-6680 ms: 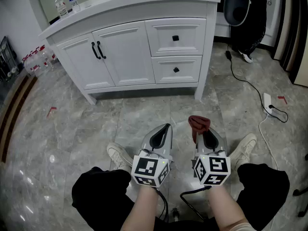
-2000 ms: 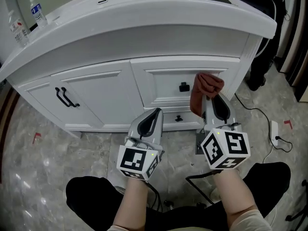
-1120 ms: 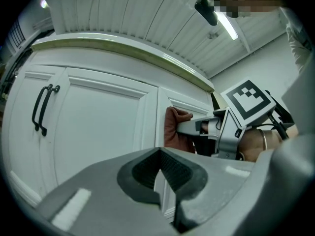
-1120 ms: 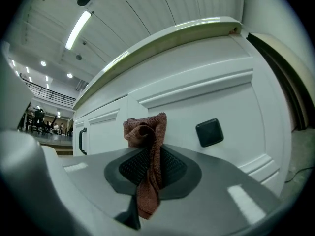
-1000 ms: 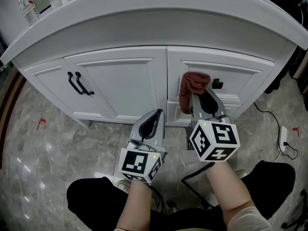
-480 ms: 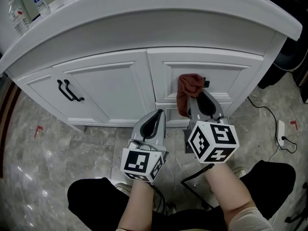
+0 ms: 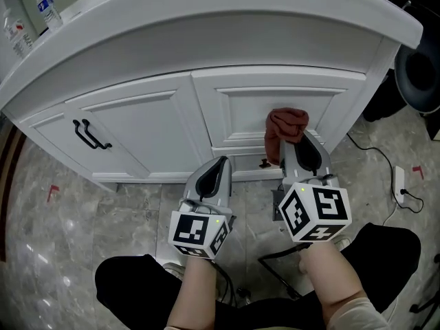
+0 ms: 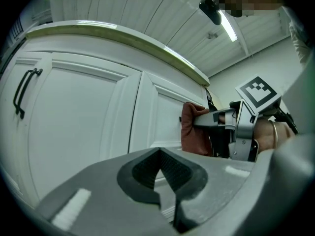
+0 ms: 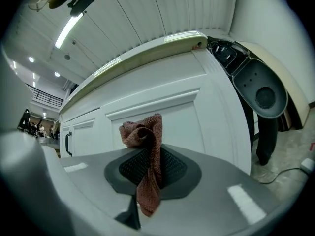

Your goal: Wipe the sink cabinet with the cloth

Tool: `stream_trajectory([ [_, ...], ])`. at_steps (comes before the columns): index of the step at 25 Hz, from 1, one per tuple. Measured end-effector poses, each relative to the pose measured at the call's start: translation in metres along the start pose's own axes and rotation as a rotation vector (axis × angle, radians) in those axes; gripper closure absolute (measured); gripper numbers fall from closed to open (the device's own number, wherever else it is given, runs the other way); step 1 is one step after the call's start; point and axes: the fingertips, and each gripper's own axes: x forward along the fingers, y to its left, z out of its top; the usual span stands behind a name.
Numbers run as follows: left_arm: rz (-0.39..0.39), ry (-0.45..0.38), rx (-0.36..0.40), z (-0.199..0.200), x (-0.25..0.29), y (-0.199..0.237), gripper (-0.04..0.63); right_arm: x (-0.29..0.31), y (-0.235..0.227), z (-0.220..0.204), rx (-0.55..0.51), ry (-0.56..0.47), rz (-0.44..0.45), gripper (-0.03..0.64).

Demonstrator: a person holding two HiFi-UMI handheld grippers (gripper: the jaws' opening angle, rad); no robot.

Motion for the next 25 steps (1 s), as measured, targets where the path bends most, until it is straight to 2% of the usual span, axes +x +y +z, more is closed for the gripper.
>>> stream_trajectory([
  [7,-0.034,0.012,0.014,-0.003,0.010,-0.018,0.595,0.008,-0.031,0.004,0.033,0.026,-0.042,0.540],
  [12,-0.047,0.022,0.019,-0.006,0.016,-0.024,0.595,0.011,-0.036,0.005,0.005,0.024,-0.038,0.538],
  [25,-0.108,0.026,-0.004,-0.012,0.039,-0.062,0.595,-0.014,-0.088,0.022,-0.057,0.003,-0.141,0.538],
])
